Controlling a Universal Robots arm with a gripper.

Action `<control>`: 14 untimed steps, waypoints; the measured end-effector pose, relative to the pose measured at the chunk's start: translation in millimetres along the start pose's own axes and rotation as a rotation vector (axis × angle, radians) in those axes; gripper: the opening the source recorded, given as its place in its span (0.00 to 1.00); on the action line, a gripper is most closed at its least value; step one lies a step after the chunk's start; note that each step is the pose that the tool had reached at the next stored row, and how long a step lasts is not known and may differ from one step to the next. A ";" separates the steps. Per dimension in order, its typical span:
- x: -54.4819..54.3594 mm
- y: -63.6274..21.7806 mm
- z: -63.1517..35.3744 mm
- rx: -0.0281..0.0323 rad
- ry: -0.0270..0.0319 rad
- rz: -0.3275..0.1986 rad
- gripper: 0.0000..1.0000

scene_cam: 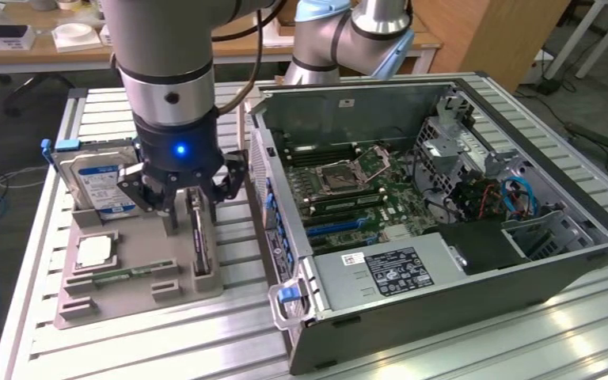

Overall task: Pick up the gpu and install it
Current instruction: 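Pick up the gpu and move the gpu toward the slot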

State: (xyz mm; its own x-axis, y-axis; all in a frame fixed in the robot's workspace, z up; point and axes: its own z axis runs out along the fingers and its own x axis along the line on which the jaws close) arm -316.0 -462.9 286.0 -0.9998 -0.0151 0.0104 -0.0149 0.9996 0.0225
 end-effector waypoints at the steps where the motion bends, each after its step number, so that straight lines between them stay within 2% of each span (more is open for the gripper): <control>1: 0.0 0.0 0.4 0.0001 -0.0001 0.004 0.53; 14: -0.1 -0.2 10.8 0.0000 -0.0002 0.007 0.53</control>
State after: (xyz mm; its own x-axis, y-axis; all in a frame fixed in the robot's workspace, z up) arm -316.0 -462.9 275.1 -0.9999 -0.0084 0.0103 -0.0082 0.9997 0.0224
